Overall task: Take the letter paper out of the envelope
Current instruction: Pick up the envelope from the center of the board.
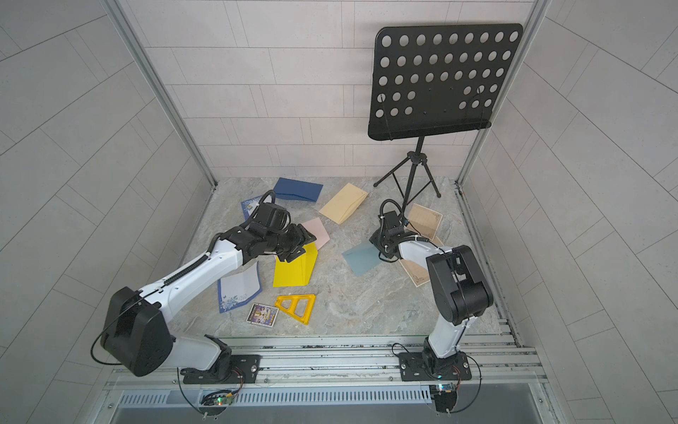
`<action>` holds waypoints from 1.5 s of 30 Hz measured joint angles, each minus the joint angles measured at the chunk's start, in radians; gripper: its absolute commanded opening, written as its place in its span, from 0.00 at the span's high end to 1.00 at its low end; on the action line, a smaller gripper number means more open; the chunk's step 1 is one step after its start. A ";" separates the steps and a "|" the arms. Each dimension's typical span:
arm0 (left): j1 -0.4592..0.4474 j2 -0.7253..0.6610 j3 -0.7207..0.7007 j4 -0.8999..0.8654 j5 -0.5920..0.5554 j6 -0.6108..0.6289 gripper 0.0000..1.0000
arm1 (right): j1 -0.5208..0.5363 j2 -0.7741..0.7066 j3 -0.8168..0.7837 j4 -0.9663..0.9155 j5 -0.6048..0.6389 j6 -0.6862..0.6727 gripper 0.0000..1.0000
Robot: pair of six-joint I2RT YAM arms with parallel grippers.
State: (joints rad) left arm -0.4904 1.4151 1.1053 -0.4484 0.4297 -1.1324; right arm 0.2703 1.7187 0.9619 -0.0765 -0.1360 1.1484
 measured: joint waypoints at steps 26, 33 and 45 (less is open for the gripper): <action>-0.067 -0.008 0.117 -0.151 -0.081 0.351 0.22 | 0.054 0.073 0.261 -0.193 -0.003 0.085 1.00; -0.200 -0.051 0.146 -0.151 -0.254 0.553 0.14 | 0.127 0.002 0.547 -0.482 0.002 0.060 1.00; -0.427 -0.071 0.211 -0.126 -0.491 0.855 0.09 | 0.163 -0.048 0.681 -0.748 -0.088 0.087 1.00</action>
State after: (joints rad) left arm -0.9173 1.3437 1.3163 -0.5739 -0.0608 -0.2775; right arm 0.4335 1.6707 1.6432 -0.8246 -0.2241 1.2358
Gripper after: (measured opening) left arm 0.903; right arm 0.047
